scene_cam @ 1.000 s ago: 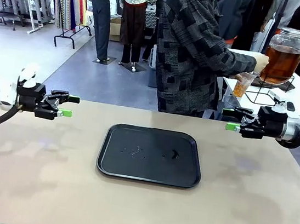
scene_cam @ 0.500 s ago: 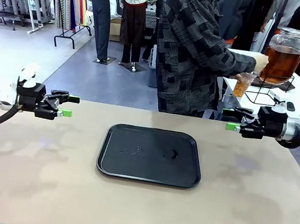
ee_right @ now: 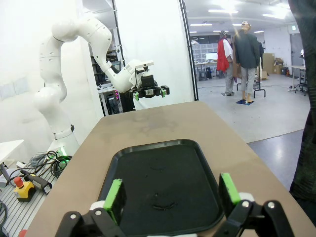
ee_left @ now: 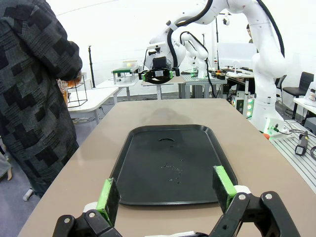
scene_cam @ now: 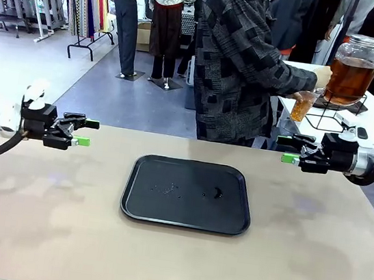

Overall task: Pour the drink into the iced cup.
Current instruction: Open the gripper to release the iced cup you were holding.

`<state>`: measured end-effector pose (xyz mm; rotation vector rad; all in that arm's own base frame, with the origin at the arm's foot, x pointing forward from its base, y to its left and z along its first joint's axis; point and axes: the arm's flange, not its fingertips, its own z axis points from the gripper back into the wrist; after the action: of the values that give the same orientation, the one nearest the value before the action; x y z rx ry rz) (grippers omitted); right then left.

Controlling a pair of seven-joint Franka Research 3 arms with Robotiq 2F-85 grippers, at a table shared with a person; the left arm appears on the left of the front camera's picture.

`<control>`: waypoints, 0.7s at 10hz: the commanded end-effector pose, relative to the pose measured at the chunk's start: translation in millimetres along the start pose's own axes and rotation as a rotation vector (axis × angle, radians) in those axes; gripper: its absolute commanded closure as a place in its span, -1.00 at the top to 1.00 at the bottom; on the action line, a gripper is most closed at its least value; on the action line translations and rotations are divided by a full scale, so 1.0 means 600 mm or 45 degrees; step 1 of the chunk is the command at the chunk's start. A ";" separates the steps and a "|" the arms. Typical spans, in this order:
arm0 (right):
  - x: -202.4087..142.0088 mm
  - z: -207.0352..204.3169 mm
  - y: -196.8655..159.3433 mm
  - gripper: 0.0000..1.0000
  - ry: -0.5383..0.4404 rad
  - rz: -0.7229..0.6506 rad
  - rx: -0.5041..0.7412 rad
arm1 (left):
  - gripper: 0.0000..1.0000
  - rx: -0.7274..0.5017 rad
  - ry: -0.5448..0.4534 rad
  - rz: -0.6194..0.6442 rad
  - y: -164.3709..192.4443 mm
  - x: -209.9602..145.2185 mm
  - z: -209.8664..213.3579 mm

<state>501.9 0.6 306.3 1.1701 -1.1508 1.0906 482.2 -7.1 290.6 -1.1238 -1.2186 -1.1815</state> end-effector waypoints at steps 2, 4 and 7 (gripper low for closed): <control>0.004 0.000 0.001 1.00 -0.009 0.005 0.007 | 1.00 0.001 0.003 0.010 0.000 0.004 0.000; 0.004 0.000 0.001 1.00 -0.009 0.005 0.007 | 1.00 0.001 0.003 0.010 0.000 0.004 0.000; 0.004 0.000 0.001 1.00 -0.009 0.005 0.007 | 1.00 0.001 0.003 0.010 0.000 0.004 0.000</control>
<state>501.9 0.6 306.3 1.1701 -1.1508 1.0906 482.2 -7.1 290.6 -1.1238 -1.2186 -1.1815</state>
